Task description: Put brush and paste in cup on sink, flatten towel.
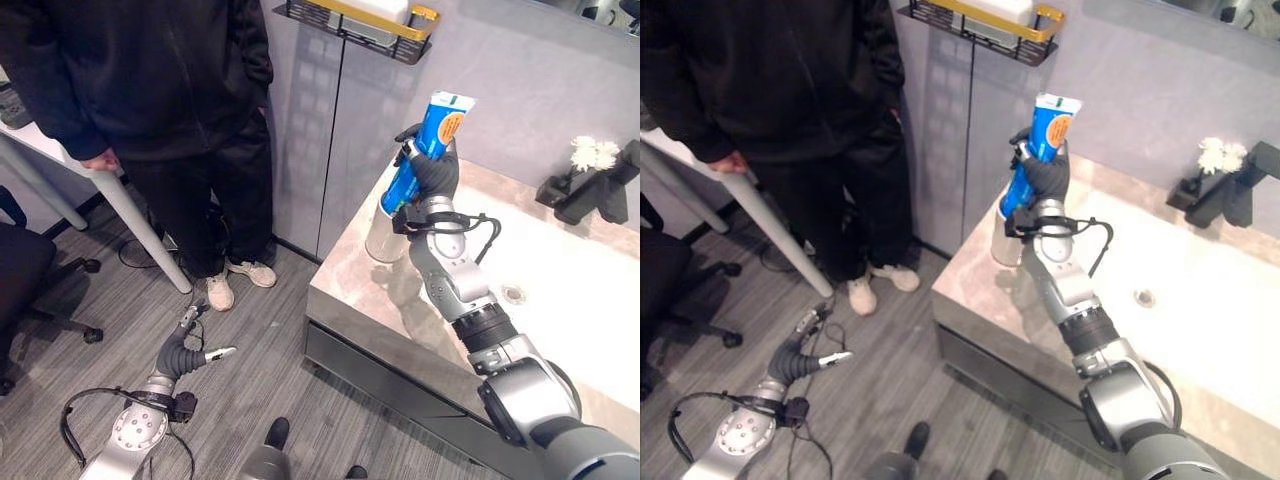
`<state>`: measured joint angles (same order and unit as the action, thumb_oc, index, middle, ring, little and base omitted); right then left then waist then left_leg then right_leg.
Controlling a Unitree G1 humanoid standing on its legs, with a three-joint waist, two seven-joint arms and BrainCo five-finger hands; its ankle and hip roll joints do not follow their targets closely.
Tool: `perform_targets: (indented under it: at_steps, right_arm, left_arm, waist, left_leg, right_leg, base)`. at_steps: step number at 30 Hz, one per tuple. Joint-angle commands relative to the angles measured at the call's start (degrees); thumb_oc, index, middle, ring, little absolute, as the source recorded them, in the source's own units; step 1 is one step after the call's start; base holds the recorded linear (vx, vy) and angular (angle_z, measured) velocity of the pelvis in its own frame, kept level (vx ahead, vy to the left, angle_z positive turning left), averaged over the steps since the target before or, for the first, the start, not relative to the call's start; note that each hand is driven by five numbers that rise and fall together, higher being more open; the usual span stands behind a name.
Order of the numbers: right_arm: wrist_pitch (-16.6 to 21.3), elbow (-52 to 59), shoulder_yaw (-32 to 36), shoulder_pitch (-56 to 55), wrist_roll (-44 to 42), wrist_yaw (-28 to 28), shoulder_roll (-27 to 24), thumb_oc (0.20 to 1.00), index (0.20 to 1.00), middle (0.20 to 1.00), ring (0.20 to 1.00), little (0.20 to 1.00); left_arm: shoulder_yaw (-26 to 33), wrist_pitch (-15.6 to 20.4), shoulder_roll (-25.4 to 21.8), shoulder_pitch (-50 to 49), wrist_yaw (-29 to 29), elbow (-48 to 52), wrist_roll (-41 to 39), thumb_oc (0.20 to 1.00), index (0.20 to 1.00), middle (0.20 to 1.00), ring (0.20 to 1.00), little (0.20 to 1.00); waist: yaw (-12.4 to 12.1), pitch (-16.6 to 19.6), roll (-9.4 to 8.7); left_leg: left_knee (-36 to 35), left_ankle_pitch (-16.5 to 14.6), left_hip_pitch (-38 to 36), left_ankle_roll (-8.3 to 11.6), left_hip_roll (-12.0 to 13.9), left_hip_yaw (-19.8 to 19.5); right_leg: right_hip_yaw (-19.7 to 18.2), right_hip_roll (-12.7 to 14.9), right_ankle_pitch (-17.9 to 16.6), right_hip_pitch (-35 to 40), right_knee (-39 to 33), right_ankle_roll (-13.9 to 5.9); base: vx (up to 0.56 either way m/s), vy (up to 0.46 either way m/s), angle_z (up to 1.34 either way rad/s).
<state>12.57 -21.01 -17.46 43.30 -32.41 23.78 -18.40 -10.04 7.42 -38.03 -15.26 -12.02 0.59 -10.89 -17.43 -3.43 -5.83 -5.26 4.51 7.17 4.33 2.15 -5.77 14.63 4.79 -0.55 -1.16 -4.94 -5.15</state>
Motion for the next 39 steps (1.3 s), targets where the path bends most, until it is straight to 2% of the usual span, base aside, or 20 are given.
perform_targets:
  at_steps: [1, 2, 13, 17, 19, 21, 24, 27, 29, 33, 38, 39]
  right_arm:
    - [2.4, 1.5, 2.2, 2.0, 3.6, 0.8, -2.7, 0.533, 0.533, 0.533, 0.533, 0.533]
    - [2.0, 1.4, 2.1, 2.1, 5.2, 1.6, -3.1, 1.000, 1.000, 1.000, 1.000, 1.000]
    - [2.5, 2.1, 3.3, 1.1, 5.0, 2.8, -1.5, 1.000, 1.000, 1.000, 1.000, 1.000]
    - [3.5, 5.5, 5.1, -0.9, 4.7, 3.7, -0.2, 1.000, 1.000, 1.000, 1.000, 1.000]
    - [4.1, 9.8, 7.2, -1.8, 7.5, 5.5, -1.1, 1.000, 1.000, 1.000, 1.000, 1.000]
    - [4.1, 18.2, 11.2, -7.0, 14.6, 8.4, -3.4, 1.000, 1.000, 1.000, 1.000, 1.000]
    - [4.1, 25.1, 16.6, -14.0, 21.7, 11.2, -5.4, 1.000, 1.000, 1.000, 1.000, 1.000]
    - [3.7, 28.0, 20.1, -17.7, 24.7, 12.5, -6.8, 1.000, 1.000, 1.000, 1.000, 1.000]
    - [4.1, 31.4, 26.1, -22.5, 26.7, 13.8, -8.4, 1.000, 1.000, 1.000, 1.000, 1.000]
    - [4.7, 33.7, 36.0, -29.9, 29.5, 16.0, -10.6, 1.000, 1.000, 1.000, 1.000, 1.000]
    - [2.6, 33.1, 46.7, -38.8, 34.9, 17.4, -14.6, 1.000, 1.000, 1.000, 1.000, 1.000]
    - [2.6, 33.2, 46.8, -39.0, 34.9, 17.4, -14.6, 1.000, 1.000, 1.000, 1.000, 1.000]
  left_arm:
    - [-0.7, 3.0, -3.8, 1.8, -0.2, -0.3, -1.0, 1.000, 1.000, 1.000, 1.000, 1.000]
    - [-0.7, 3.0, -3.7, 1.8, -0.5, -0.3, -0.9, 1.000, 1.000, 1.000, 1.000, 1.000]
    - [-2.0, 2.7, -3.4, 2.8, -0.3, -0.7, -0.3, 1.000, 1.000, 1.000, 1.000, 1.000]
    - [-2.5, 2.5, -3.3, 3.5, -0.3, -0.9, 0.0, 1.000, 1.000, 1.000, 1.000, 1.000]
    - [-3.0, 2.3, -3.6, 3.9, -0.1, -0.9, 1.0, 1.000, 1.000, 1.000, 1.000, 1.000]
    - [-2.2, 2.5, -4.6, 4.4, -0.9, 1.0, 4.5, 1.000, 1.000, 1.000, 1.000, 1.000]
    - [-0.2, 2.8, -3.4, 4.5, -2.3, 2.1, 5.6, 1.000, 1.000, 1.000, 1.000, 1.000]
    - [0.5, 2.8, -2.9, 4.0, -2.7, 2.7, 6.2, 1.000, 1.000, 1.000, 1.000, 1.000]
    - [2.1, 2.9, -2.0, 2.9, -2.8, 3.7, 6.5, 1.000, 1.000, 1.000, 1.000, 1.000]
    - [5.7, 3.2, -0.8, 1.3, -3.2, 5.2, 6.7, 1.000, 1.000, 1.000, 1.000, 1.000]
    - [10.8, 4.0, 1.4, -0.6, -3.4, 7.4, 4.5, 1.000, 1.000, 1.000, 1.000, 1.000]
    - [10.7, 3.9, 1.5, -0.7, -3.3, 7.5, 4.5, 1.000, 1.000, 1.000, 1.000, 1.000]
  waist:
    - [-0.3, 2.3, -2.45]
    - [-0.1, 2.4, -2.36]
    - [0.7, 2.6, -1.84]
    - [1.0, 2.8, -1.53]
    - [1.3, 3.1, -1.23]
    - [2.4, 3.3, -0.83]
    - [3.9, 3.7, -0.67]
    - [4.9, 4.0, -0.63]
    - [6.7, 4.7, -0.48]
    - [9.2, 5.3, 0.09]
    - [12.3, 6.0, 0.84]
    - [12.2, 6.0, 0.94]
  left_leg:
    - [0.3, -1.0, 2.4, -1.47, -0.9, -1.0]
    - [0.3, -1.0, 2.5, -1.46, -0.9, -1.0]
    - [0.3, -1.1, 2.3, -1.50, -0.8, -0.8]
    - [0.3, -1.2, 2.2, -1.52, -0.9, -0.9]
    - [0.3, -1.2, 2.0, -1.41, -0.8, -1.1]
    - [0.3, -1.2, 1.8, -1.29, -0.6, -1.1]
    - [0.3, -1.3, 1.6, -1.04, -0.4, -1.0]
    - [0.3, -1.4, 1.3, -0.92, -0.1, -0.8]
    - [0.3, -1.5, 0.8, -0.82, 0.2, -0.1]
    - [0.3, -1.7, 0.3, -0.62, 0.7, 0.9]
    - [0.3, -1.7, -0.1, -0.15, 1.2, 1.7]
    - [0.3, -1.7, -0.1, -0.13, 1.3, 1.7]
  right_leg:
    - [0.4, 4.8, -1.4, 1.3, 0.1, -4.30]
    - [0.4, 4.8, -1.5, 1.2, 0.1, -4.30]
    - [-0.1, 4.9, -1.4, 1.1, 0.2, -4.23]
    - [0.1, 4.9, -1.3, 1.4, 0.3, -4.18]
    - [0.5, 5.0, -1.2, 1.6, 0.4, -4.15]
    - [0.5, 4.9, -0.8, 1.5, 1.2, -4.16]
    - [0.5, 4.7, -0.4, 1.6, 1.6, -4.05]
    - [0.4, 4.5, -0.2, 1.7, 1.6, -3.97]
    - [-0.2, 4.3, 0.0, 1.8, 1.5, -4.05]
    - [-1.3, 4.0, 0.0, 1.7, 1.2, -4.09]
    - [-2.3, 3.7, 0.2, 1.1, 1.5, -3.93]
    - [-2.3, 3.6, 0.2, 1.1, 1.6, -3.92]
  base:
    - [0.00, 0.000, 0.00]
    - [0.00, 0.000, 0.00]
    - [0.00, 0.000, 0.00]
    - [-0.01, -0.003, 0.00]
    - [-0.06, -0.012, 0.02]
    - [-0.07, -0.004, 0.02]
    - [-0.02, -0.006, 0.07]
    - [-0.01, -0.005, -0.03]
    - [-0.02, -0.006, -0.10]
    - [-0.02, -0.001, -0.20]
    - [-0.01, -0.005, -0.16]
    - [-0.04, -0.004, 0.02]
